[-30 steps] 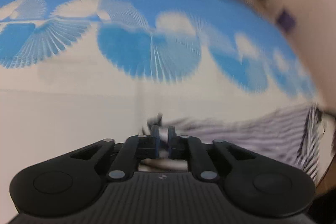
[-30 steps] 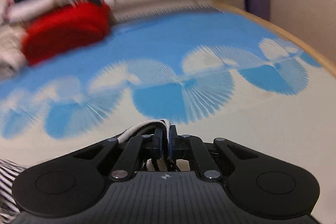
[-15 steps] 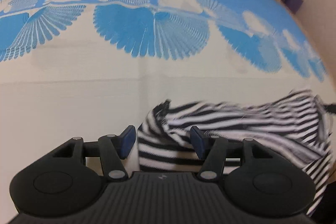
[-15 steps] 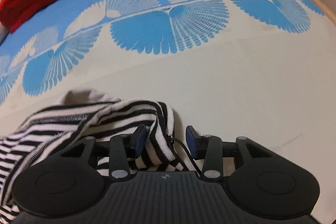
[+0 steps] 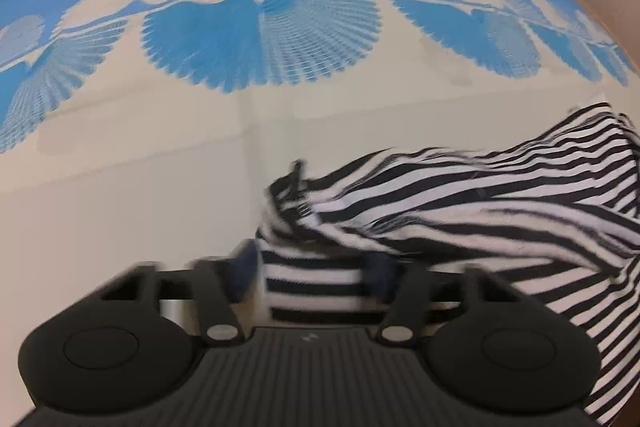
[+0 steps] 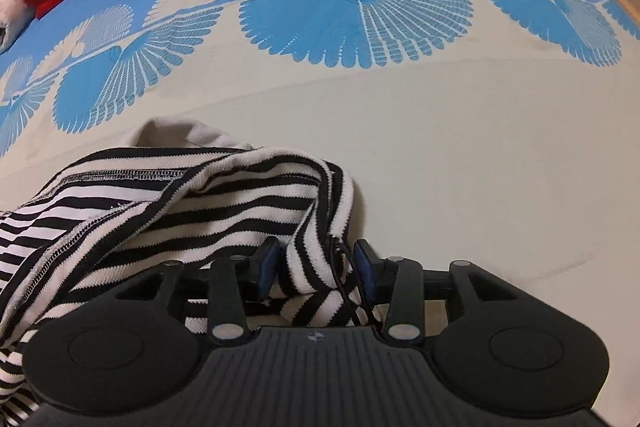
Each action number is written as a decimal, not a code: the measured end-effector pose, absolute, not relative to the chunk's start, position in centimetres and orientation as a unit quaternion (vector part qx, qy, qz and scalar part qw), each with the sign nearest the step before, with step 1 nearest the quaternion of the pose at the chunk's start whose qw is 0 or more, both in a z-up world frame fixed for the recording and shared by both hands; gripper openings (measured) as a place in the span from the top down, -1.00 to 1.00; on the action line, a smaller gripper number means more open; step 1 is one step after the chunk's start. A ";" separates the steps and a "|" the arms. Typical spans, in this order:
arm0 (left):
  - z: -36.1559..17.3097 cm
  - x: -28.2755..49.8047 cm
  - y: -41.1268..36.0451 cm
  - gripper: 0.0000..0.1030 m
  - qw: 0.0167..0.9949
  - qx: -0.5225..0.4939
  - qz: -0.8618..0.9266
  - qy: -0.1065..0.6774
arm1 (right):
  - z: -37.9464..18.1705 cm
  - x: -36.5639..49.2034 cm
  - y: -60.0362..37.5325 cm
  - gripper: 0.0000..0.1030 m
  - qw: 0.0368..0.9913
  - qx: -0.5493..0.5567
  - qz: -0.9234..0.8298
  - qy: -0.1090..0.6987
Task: Fold small clothes
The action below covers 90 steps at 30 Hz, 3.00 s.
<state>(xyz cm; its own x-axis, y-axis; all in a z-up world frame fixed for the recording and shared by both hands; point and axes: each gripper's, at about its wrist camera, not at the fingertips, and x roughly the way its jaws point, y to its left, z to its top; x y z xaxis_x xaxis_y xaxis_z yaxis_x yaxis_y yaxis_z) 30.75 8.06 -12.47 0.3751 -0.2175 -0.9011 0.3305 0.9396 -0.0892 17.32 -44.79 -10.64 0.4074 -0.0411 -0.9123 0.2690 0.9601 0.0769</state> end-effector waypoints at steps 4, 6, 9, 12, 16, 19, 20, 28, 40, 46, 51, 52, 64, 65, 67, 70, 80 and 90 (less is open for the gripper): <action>-10.6 30.7 8.1 0.85 0.848 0.055 -0.176 0.496 | -9.2 17.2 -44.9 0.69 0.856 0.113 -0.087 0.496; -8.8 30.8 9.6 0.86 0.871 0.023 -0.158 0.465 | -7.3 16.9 -45.6 0.71 0.880 0.133 -0.095 0.447; -7.2 30.9 11.8 0.87 0.895 -0.020 -0.115 0.430 | -4.6 16.2 -47.1 0.74 0.907 0.159 -0.145 0.361; -8.0 31.3 12.4 0.90 0.894 -0.012 -0.062 0.444 | -4.7 16.5 -47.6 0.74 0.902 0.169 -0.186 0.352; -10.3 31.9 12.3 0.85 0.859 -0.003 -0.051 0.509 | -6.7 18.3 -46.6 0.73 0.879 0.135 -0.196 0.413; -9.2 31.6 12.0 0.45 0.864 0.009 -0.036 0.502 | -7.4 18.6 -46.6 0.61 0.865 0.120 -0.221 0.435; -8.5 31.3 12.2 0.35 0.869 0.003 -0.022 0.495 | -7.3 18.2 -46.7 0.52 0.862 0.120 -0.237 0.432; -2.2 26.3 8.4 0.34 0.893 0.002 -0.104 0.438 | -3.5 13.9 -46.7 0.41 0.898 0.086 -0.239 0.360; -10.4 16.6 -2.0 0.28 0.745 0.223 -0.313 0.546 | -9.5 8.4 -39.8 0.37 0.813 -0.017 0.083 0.576; -8.0 17.1 1.1 0.25 0.781 0.125 -0.254 0.557 | -7.9 6.9 -42.6 0.15 0.836 0.037 0.039 0.546; -7.9 17.1 2.8 -0.16 0.786 0.127 -0.203 0.571 | -8.5 6.3 -40.7 0.18 0.831 -0.055 -0.013 0.553; -7.0 16.9 3.3 -0.16 0.801 0.117 -0.199 0.553 | -7.3 6.2 -40.1 0.18 0.850 -0.053 -0.028 0.524; -0.3 14.4 9.9 -0.18 0.889 -0.057 -0.083 0.447 | -3.4 2.7 -17.1 0.54 0.940 -0.082 0.084 0.319; -0.6 14.6 10.3 -0.18 0.887 -0.056 -0.077 0.452 | -4.1 2.6 -14.6 0.56 0.936 -0.091 0.108 0.324; -1.0 14.4 10.9 -0.18 0.884 -0.053 -0.066 0.461 | -5.3 2.2 -10.4 0.56 0.924 -0.114 0.150 0.332; -1.6 14.2 12.0 -0.18 0.877 -0.069 -0.058 0.471 | -6.9 1.3 -4.5 0.48 0.903 -0.162 0.204 0.342; -2.4 13.8 13.2 -0.19 0.870 -0.067 -0.052 0.485 | -12.6 0.3 3.4 0.01 0.836 -0.360 0.249 0.332; -3.7 15.5 13.3 -0.51 0.838 -0.155 -0.062 0.520 | -12.7 2.8 4.4 0.50 0.840 -0.351 0.249 0.332</action>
